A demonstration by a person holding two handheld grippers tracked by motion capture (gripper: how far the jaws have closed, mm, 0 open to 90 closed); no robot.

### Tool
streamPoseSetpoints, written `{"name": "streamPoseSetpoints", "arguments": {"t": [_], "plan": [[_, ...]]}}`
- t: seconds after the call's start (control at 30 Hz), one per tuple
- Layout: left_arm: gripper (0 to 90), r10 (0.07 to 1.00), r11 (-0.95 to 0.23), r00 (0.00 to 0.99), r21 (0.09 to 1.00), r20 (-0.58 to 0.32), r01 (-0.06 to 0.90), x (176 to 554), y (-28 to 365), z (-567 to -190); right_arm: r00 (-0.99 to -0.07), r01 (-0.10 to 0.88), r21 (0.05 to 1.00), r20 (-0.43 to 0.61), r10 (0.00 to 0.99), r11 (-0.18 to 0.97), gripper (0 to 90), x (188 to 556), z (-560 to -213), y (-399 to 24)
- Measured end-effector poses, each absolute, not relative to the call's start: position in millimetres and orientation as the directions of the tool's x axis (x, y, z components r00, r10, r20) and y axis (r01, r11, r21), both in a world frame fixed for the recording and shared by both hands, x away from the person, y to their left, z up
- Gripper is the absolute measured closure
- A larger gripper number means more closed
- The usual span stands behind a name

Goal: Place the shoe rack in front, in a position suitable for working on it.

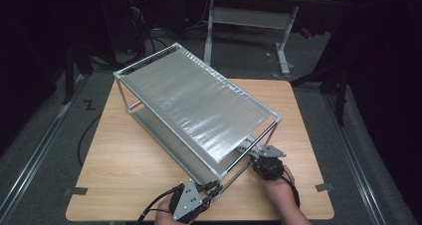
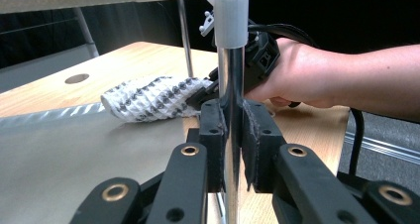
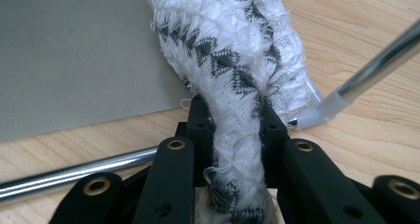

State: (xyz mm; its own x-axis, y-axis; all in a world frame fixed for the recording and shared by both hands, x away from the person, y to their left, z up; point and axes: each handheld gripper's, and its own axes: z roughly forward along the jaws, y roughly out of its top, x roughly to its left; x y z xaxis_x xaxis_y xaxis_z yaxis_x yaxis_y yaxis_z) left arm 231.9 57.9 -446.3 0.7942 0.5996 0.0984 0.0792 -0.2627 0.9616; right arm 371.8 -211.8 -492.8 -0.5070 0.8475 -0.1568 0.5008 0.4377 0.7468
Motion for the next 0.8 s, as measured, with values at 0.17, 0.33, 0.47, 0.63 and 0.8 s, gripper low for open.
{"name": "streamPoseSetpoints", "arguments": {"t": [0.17,0.33,0.47,0.63,0.8], "plan": [[80.1,0.597,-0.265,0.795,0.961,0.102,0.076,232,59,-446,-0.513,0.474,0.769,-0.156,0.844,0.43,74.8,378,-494,-206],[79.9,0.602,-0.275,0.791,0.959,0.111,0.075,232,63,-446,-0.523,0.484,0.757,-0.152,0.839,0.439,75.0,380,-499,-205],[79.6,0.629,-0.278,0.768,0.958,0.119,0.078,232,67,-446,-0.521,0.484,0.758,-0.151,0.84,0.436,75.0,374,-500,-210],[79.2,0.675,-0.277,0.727,0.957,0.128,0.089,237,79,-445,-0.497,0.473,0.785,-0.138,0.857,0.4,74.6,359,-493,-221],[79.2,0.697,-0.258,0.707,0.961,0.118,0.094,240,86,-447,-0.464,0.434,0.823,-0.145,0.874,0.366,74.0,333,-481,-235]]}}
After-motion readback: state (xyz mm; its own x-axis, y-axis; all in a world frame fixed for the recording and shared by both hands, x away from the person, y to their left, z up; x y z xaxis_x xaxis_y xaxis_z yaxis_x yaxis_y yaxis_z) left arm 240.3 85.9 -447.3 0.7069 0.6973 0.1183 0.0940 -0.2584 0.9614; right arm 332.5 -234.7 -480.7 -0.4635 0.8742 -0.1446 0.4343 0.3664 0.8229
